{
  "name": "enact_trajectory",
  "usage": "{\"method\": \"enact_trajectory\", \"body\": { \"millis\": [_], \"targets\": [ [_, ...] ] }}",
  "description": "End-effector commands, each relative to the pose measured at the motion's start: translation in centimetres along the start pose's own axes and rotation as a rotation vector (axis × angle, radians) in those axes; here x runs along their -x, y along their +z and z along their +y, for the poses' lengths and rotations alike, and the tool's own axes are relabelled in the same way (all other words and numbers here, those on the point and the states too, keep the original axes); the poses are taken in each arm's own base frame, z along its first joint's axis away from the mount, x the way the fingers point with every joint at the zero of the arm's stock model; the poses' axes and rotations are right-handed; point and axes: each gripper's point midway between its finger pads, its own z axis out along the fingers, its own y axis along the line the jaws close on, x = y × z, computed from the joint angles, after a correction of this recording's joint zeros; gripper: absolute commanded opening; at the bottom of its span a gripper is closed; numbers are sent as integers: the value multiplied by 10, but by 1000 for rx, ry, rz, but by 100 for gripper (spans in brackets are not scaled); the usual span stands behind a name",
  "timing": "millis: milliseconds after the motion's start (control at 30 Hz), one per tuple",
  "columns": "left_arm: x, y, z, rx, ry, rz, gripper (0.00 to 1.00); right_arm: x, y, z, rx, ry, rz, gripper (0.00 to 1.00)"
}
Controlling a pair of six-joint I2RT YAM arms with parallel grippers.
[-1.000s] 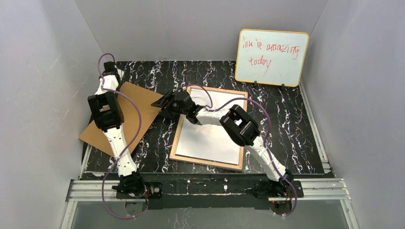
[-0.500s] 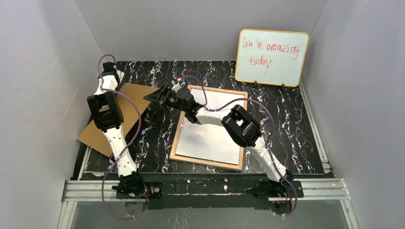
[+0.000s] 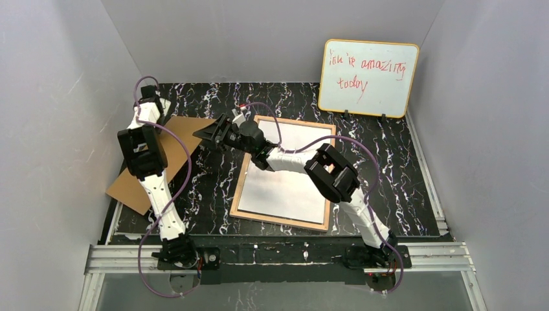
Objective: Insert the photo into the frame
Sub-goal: Pick up the photo frame item at the center of the board.
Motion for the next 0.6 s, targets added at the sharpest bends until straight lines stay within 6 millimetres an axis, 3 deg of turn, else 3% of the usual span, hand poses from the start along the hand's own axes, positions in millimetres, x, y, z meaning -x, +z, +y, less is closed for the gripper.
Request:
{"method": "enact_trajectory", "body": {
  "millis": [0,267,400,567],
  "targets": [
    [-101,5,-156,-543,104,337,37,14,-6,16,-47,-50,-90,77],
    [-123,-6,-178,-593,146,367,37,16,-9,21,18,-70,-96,76],
    [-129,-9,-181,-596,158,373,37,20,-11,15,-61,-78,-107,73],
    [-129,-10,-181,-588,157,369,37,25,-22,2,-177,-65,-136,52]
  ]
}}
